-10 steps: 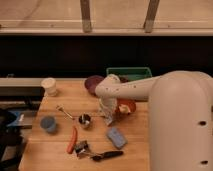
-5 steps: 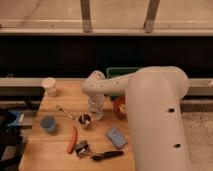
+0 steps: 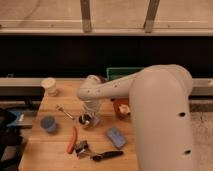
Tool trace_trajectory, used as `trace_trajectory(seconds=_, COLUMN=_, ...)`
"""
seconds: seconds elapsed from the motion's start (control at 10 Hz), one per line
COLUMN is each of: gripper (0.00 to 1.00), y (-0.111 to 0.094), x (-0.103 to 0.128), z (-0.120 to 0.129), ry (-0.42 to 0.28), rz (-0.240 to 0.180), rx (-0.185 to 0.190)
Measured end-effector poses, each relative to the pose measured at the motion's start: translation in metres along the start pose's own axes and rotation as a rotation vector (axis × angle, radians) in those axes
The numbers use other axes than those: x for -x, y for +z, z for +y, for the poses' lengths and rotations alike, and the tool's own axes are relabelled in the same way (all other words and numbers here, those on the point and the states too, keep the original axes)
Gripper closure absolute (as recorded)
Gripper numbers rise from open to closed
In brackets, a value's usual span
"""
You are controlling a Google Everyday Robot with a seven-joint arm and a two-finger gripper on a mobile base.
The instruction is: Wipe table surface with towel
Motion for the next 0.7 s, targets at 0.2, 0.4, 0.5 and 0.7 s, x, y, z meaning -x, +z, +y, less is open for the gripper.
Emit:
trace_trajectory(seconds=0.2, gripper=1.00, y=-0.001, x=-0.031, z=-0.015, ry=0.022, rz=0.008, rx=-0.002)
trace_trajectory(seconds=0.4, gripper=1.00, y=-0.002, x=-0.046, z=-0.039, ry=0.063, rz=0.013, rx=-0.013)
trace_trajectory(seconds=0.5, gripper=1.00, y=-0.003, x=-0.044, z=-0.048, ry=0.074, rz=0.008, rx=-0.005)
trace_trajectory(seconds=0.7, gripper=1.00, y=-0.005, x=-0.030, z=-0.054, ry=0.080, rz=-0.006, rx=0.008)
